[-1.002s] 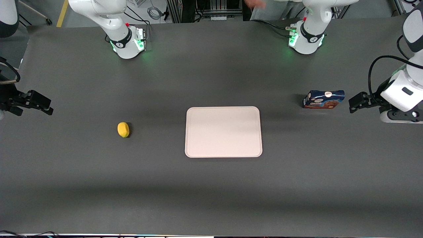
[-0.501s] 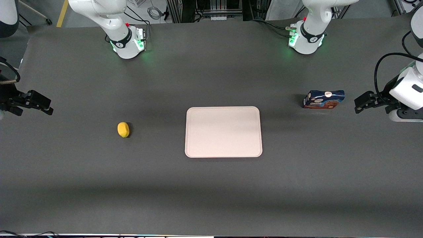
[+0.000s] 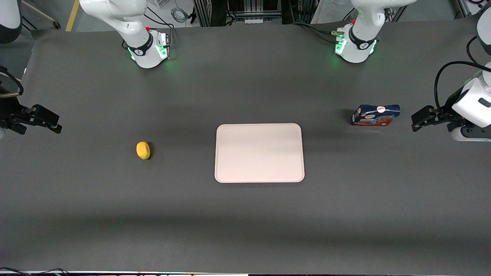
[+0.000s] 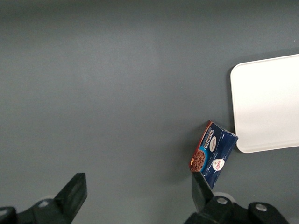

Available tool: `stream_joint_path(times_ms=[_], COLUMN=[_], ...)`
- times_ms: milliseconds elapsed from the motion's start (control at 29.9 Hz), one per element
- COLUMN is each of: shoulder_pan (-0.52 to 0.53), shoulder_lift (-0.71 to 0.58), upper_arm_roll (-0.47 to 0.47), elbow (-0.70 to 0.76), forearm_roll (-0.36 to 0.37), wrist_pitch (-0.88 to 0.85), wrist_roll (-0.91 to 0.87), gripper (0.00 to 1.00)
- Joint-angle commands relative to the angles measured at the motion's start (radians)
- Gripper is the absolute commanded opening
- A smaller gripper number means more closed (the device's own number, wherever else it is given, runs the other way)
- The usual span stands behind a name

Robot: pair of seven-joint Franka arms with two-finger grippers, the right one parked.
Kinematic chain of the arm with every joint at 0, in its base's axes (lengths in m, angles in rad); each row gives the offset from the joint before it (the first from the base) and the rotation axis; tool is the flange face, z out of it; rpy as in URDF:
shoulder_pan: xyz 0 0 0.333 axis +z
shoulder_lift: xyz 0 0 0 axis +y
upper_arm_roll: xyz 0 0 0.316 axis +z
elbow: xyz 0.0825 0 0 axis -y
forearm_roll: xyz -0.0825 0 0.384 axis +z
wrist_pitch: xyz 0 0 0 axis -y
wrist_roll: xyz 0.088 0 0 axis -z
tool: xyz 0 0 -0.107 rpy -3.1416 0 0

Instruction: Place cookie box on tray

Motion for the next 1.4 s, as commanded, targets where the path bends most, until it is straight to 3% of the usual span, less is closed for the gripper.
stream_joint_path(times_ms=[0, 301, 501, 835, 1370], shoulder_pan=[-0.005, -0.003, -0.005, -0.005, -0.014], shoulder_lift=[-0.108, -0.108, -0.108, -0.111, -0.119], upper_arm_roll=[0.014, 0.02, 0.095, 0.123, 0.08], elbow=[-0.187, -0.281, -0.336, -0.403, -0.52], forearm_roll=[0.005, -0.059, -0.064, -0.093, -0.091], wrist_pitch=[0.118, 0.154, 0.168, 0.192, 0.338], wrist_roll=[0.09, 0.238, 0.31, 0.249, 0.21], gripper=[1.0, 1.0, 1.0, 1.0, 1.0])
